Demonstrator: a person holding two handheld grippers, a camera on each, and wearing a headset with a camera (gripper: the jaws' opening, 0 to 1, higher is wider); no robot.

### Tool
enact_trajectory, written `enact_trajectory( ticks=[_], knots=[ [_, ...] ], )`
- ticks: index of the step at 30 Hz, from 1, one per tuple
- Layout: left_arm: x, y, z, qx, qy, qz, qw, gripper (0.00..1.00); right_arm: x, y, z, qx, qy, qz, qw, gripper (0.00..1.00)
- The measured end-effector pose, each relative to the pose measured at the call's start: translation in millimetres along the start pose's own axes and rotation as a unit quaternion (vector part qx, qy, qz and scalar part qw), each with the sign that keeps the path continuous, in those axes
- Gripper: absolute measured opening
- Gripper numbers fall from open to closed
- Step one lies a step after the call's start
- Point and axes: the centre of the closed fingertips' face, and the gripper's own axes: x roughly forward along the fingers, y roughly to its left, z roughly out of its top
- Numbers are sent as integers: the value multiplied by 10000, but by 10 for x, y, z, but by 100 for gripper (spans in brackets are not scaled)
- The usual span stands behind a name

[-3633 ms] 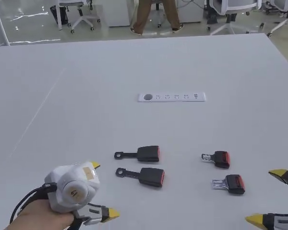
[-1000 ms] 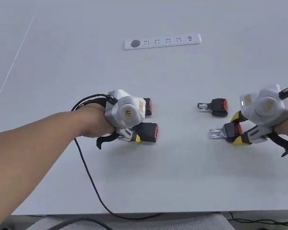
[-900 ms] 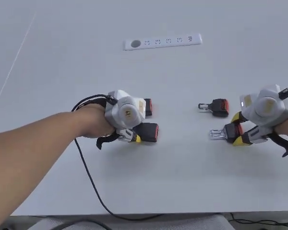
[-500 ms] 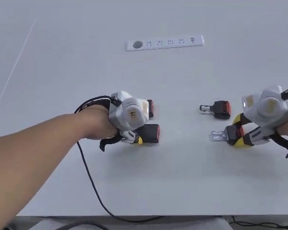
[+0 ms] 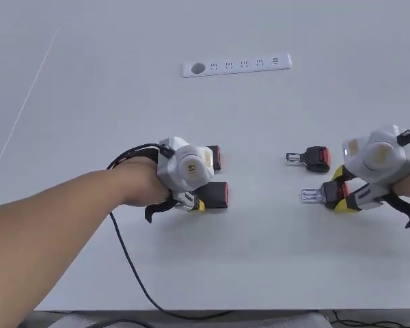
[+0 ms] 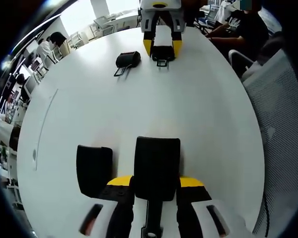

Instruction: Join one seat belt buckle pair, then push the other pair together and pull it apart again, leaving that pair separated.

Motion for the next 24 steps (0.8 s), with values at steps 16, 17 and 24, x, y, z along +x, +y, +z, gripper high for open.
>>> enact_trajectory(
  ticks=[16,17,24],
  knots=[
    [8,-10,8,-57,-43,-49,10000,33,100,98,242,158,-308,15,9994,36],
    [8,-11,8,-55,-35,-53,10000,33,107,99,251,152,-311,0,9994,36],
    [8,-12,1,-46,-35,-64,10000,34,157,122,371,161,-449,-45,9989,36]
  ],
)
